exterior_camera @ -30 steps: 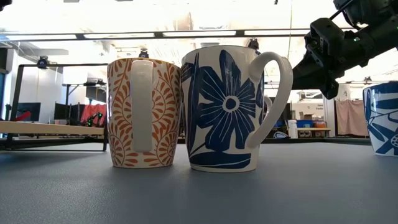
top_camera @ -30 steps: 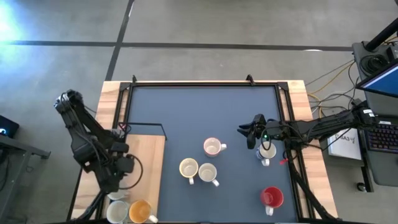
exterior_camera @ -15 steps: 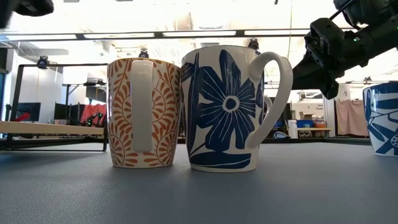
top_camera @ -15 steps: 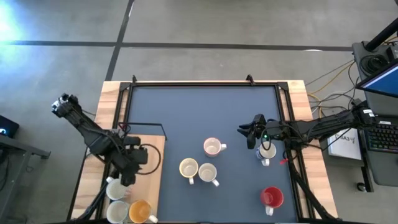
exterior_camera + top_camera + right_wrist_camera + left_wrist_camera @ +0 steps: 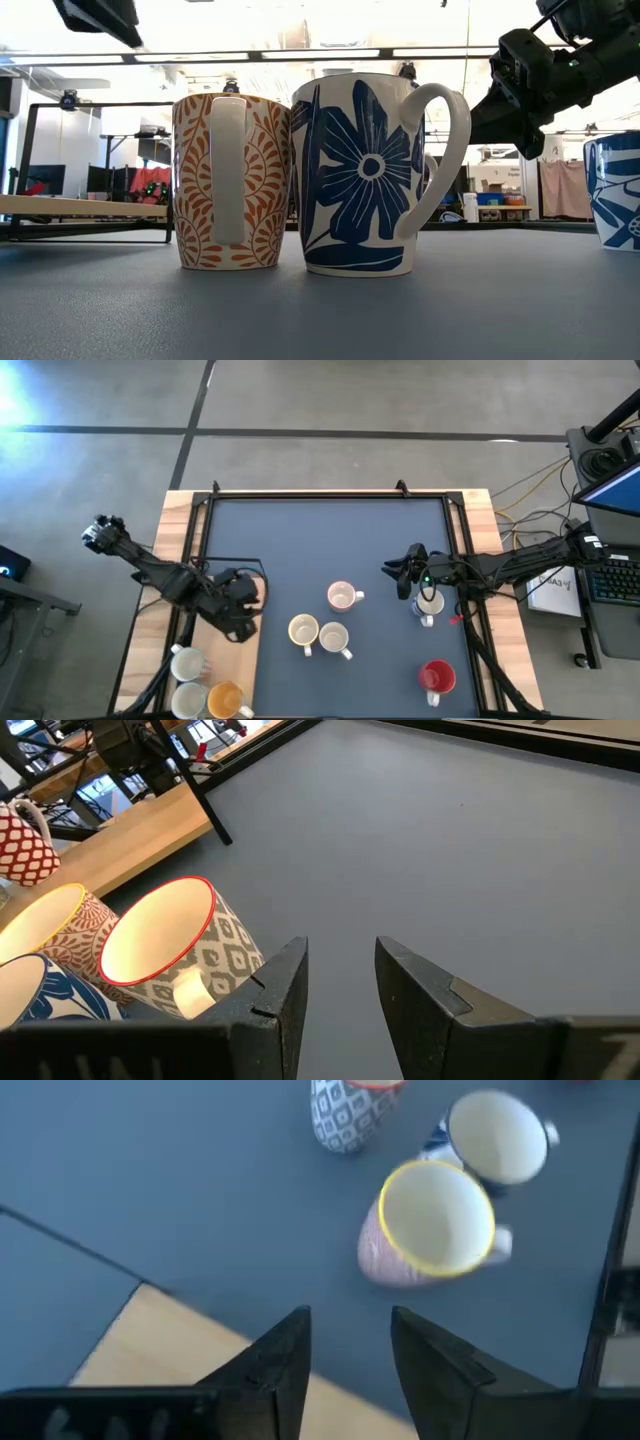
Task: Place coffee mugs
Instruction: Put the patterned brown mug on the shelf
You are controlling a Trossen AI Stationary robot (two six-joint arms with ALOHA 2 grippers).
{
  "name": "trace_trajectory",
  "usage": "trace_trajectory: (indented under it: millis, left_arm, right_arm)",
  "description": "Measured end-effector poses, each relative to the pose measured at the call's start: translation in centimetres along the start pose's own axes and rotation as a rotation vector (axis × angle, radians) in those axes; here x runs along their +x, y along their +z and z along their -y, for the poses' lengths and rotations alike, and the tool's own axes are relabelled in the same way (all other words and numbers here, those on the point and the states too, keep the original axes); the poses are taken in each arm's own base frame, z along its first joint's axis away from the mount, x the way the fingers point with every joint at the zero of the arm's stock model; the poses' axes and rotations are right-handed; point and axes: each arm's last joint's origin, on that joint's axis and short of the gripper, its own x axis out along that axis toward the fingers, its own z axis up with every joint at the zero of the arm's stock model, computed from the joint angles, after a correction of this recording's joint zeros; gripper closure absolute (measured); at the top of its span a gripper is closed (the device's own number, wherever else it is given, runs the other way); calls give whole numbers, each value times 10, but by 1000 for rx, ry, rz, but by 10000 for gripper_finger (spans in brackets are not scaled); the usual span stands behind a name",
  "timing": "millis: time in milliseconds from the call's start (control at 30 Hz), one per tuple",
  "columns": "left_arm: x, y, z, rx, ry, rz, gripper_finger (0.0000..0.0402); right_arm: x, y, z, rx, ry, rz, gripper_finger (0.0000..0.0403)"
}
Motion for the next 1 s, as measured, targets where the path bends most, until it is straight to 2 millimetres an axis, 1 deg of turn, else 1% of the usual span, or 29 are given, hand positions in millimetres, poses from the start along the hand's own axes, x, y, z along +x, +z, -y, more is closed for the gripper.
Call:
trace_trajectory:
  millis: [167, 267, 400, 533, 633, 733, 833, 1000]
  left_arm:
    - [30, 5, 13, -24, 39, -7, 277]
    - [50, 10, 19, -91, 54, -1, 268]
    - [77, 16, 21, -218, 95, -4, 262]
    - [98, 22, 25, -251, 111, -69, 264]
    - [108, 25, 32, -241, 106, -113, 264]
    - [111, 30, 38, -221, 113, -124, 264]
    - [118, 35, 41, -212, 150, -145, 264]
    - [132, 36, 43, -201, 210, -182, 264]
  right_arm:
    - [0, 0, 0, 0, 0, 0, 296]
    - [0, 0, 0, 0, 0, 0, 296]
    - [0, 0, 0, 0, 0, 0, 296]
    - [0, 0, 0, 0, 0, 0, 296]
    - [0, 0, 0, 0, 0, 0, 296]
    - [0, 0, 0, 0, 0, 0, 296]
    - [0, 0, 0, 0, 0, 0, 296]
    - [0, 0, 0, 0, 0, 0, 296]
